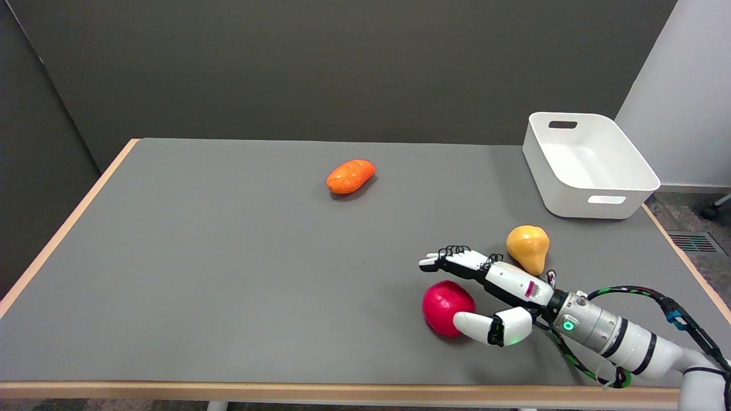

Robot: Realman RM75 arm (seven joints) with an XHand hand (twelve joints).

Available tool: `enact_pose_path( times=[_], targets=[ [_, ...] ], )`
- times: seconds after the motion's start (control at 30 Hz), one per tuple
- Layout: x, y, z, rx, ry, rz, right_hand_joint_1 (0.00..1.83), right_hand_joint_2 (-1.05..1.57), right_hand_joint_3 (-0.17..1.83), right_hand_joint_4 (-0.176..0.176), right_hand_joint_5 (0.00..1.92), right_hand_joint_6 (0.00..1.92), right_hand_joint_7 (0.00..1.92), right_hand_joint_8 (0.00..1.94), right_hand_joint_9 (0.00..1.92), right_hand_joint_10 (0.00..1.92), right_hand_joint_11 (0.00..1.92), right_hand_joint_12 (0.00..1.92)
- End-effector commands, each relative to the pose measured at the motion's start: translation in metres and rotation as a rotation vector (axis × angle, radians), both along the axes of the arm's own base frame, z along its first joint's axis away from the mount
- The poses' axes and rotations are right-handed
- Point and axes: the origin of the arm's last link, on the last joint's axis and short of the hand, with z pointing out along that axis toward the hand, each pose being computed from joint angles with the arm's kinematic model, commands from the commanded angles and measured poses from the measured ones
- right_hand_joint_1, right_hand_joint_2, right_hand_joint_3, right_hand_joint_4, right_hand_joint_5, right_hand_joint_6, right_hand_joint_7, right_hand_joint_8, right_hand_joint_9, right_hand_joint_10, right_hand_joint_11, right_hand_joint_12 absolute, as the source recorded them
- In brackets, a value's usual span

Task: Pick up tomato.

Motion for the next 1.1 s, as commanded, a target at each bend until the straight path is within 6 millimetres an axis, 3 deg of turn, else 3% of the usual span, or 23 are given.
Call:
enact_pose_path(
  times=[0.03,0.57,0.87,1.1],
  targets=[
    [-0.0223,-0.0058,0.0032,-0.025,0.057,-0.066,0.23,0.58,0.98,0.098,0.13,0.42,0.12,0.26,0.08,0.54,0.0,0.99],
    [-0.0216,-0.0063,0.0042,-0.029,0.053,-0.049,0.26,0.59,0.96,0.099,0.14,0.4,0.14,0.25,0.09,0.52,0.0,1.05],
    [-0.0203,-0.0049,0.001,-0.017,0.052,-0.039,0.54,0.63,1.01,0.096,0.15,0.43,0.2,0.3,0.18,0.61,0.13,1.13],
    [-0.0186,-0.0049,0.0,-0.015,0.044,-0.028,0.83,0.68,0.97,0.096,0.25,0.52,0.4,0.44,0.37,0.82,0.29,1.37]
  ],
)
